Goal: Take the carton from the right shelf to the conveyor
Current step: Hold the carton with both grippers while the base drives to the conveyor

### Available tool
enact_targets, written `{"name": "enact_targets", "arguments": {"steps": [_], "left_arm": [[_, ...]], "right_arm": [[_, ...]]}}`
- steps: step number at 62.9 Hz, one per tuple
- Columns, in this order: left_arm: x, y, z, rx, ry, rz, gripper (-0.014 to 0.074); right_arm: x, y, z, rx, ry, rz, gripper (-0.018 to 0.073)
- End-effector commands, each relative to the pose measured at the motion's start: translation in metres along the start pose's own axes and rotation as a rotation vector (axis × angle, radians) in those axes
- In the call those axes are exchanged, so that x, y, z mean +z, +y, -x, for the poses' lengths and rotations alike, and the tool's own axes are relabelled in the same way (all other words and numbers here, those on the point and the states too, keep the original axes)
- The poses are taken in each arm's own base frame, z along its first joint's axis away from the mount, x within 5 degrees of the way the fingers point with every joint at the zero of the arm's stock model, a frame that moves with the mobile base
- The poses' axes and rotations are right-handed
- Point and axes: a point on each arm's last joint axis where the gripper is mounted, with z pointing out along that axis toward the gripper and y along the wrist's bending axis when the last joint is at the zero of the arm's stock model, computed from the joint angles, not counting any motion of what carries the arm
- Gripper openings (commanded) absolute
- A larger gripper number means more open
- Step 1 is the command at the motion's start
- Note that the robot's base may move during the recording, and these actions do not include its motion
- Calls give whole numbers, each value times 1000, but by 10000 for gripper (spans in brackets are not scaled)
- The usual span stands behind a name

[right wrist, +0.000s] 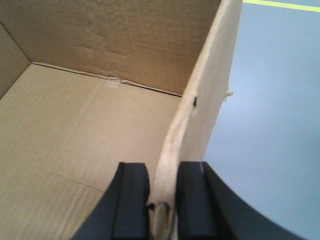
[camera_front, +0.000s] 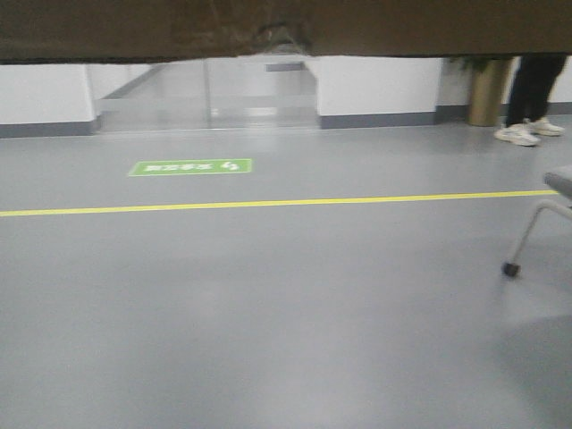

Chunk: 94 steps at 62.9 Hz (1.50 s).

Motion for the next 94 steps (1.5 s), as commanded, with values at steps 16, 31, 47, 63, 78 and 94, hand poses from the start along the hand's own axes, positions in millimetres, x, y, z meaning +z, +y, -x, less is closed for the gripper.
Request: {"name": "enact_targets", "arguments": {"steps": [16,31,47,63,78,94], "left_arm": [[-5,0,3,16,-45,-4,-7],[-5,0,3,17,-45,-2,-7],[-5,0,3,17,-45,-2,-7],[-5,0,3,17,-45,-2,-7],[-5,0,3,17,-45,-2,-7],[-5,0,3,17,-46,0,-7]], "right_arm": [[-7,2,4,-28,-61,12,-66],[-7,2,4,-28,-61,12,-66],[-7,2,4,-28,-61,12,-66],[-7,2,4,-28,-61,12,-66],[-7,2,4,-28,-61,12,-66],[-7,2,5,-28,-65,12,-66]]}}
